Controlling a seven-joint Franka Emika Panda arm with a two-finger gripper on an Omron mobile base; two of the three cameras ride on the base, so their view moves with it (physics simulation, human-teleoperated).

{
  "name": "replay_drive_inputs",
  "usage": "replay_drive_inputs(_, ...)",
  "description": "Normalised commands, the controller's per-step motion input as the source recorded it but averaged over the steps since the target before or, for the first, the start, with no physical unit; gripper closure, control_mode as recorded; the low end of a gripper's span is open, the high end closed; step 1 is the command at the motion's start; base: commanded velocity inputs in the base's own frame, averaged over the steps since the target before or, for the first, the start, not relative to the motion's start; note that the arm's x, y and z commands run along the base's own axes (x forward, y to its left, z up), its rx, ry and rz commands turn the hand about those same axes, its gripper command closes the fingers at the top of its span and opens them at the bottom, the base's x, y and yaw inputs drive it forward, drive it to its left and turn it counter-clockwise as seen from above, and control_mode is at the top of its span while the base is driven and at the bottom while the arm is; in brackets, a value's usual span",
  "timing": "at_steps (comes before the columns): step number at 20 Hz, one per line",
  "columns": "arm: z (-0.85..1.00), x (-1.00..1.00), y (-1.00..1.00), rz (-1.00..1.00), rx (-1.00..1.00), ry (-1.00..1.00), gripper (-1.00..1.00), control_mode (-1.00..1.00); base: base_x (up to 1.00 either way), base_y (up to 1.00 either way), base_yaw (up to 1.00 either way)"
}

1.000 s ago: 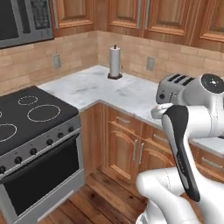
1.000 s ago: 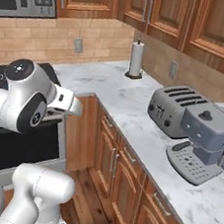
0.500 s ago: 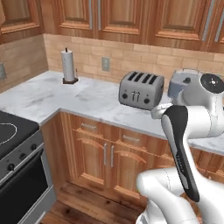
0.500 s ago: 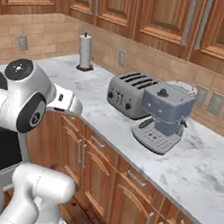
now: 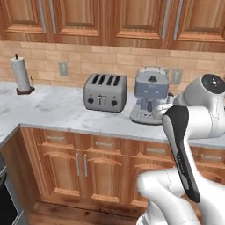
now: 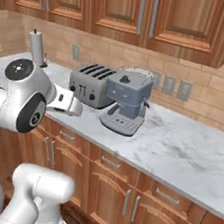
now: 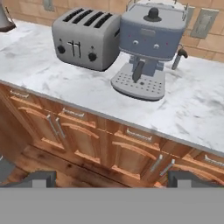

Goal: Four empty soda cans are scattered around the kitchen. Gather all the cans and cluster them next to the stove for recycling.

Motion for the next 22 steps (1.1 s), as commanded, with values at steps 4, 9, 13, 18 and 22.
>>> replay_drive_inputs(4, 0.0, 0.0, 0.0, 0.0, 0.0, 0.0, -1.0, 1.0, 0.07, -0.04, -0.44)
replay_drive_inputs(9, 0.0, 0.0, 0.0, 0.0, 0.0, 0.0, -1.0, 1.0, 0.04, -0.12, -0.4)
replay_drive_inputs(13, 0.0, 0.0, 0.0, 0.0, 0.0, 0.0, -1.0, 1.0, 0.12, -0.32, -0.36)
replay_drive_inputs(18, 0.0, 0.0, 0.0, 0.0, 0.0, 0.0, -1.0, 1.0, 0.1, -0.92, -0.13)
replay_drive_inputs(22, 0.0, 0.0, 0.0, 0.0, 0.0, 0.0, -1.0, 1.0, 0.0, -0.93, -0.18)
